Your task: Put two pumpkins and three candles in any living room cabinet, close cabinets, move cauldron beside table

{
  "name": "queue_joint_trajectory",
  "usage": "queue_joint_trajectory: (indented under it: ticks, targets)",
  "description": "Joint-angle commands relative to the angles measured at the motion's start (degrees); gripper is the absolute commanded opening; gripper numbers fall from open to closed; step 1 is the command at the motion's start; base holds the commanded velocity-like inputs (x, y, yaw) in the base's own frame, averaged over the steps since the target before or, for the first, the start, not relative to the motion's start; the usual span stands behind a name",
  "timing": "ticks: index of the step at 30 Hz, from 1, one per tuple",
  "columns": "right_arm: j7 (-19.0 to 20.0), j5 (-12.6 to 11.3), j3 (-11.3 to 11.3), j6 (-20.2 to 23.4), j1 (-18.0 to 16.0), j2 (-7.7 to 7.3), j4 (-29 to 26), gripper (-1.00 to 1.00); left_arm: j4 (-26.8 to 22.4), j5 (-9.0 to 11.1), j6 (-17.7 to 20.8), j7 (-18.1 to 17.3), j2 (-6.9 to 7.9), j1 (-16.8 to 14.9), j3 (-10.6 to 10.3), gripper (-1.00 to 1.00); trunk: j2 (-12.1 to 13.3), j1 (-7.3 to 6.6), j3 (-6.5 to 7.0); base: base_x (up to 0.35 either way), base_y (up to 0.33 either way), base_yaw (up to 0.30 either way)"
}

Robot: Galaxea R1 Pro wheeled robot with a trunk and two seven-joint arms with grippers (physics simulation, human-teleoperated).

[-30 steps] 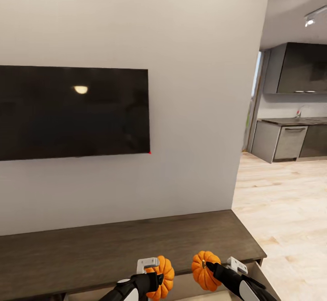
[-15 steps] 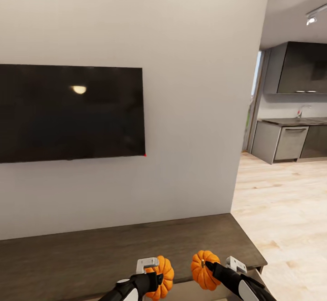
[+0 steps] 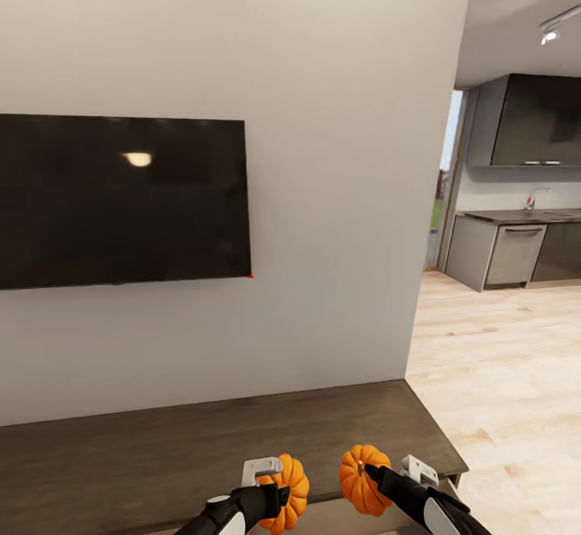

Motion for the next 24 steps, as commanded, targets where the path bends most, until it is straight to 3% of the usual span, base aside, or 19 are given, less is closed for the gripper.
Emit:
queue_joint_trajectory:
  ticks: [1, 24]
  targets:
    - [-0.06, -0.57, 0.33, 0.19, -0.03, -0.06, -0.07, -1.0, -0.12, 0.54, 0.1, 0.51, 0.05, -0.06, -0.37, -1.0, -0.04, 0.0, -0.07, 0.0, -0.031, 0.0]
    - [0.03, -0.57, 0.35, 0.09, -0.03, 0.03, -0.08, -1.0, -0.12, 0.54, 0.1, 0.51, 0.05, -0.06, -0.53, -1.0, -0.04, 0.0, -0.07, 0.0, -0.032, 0.0]
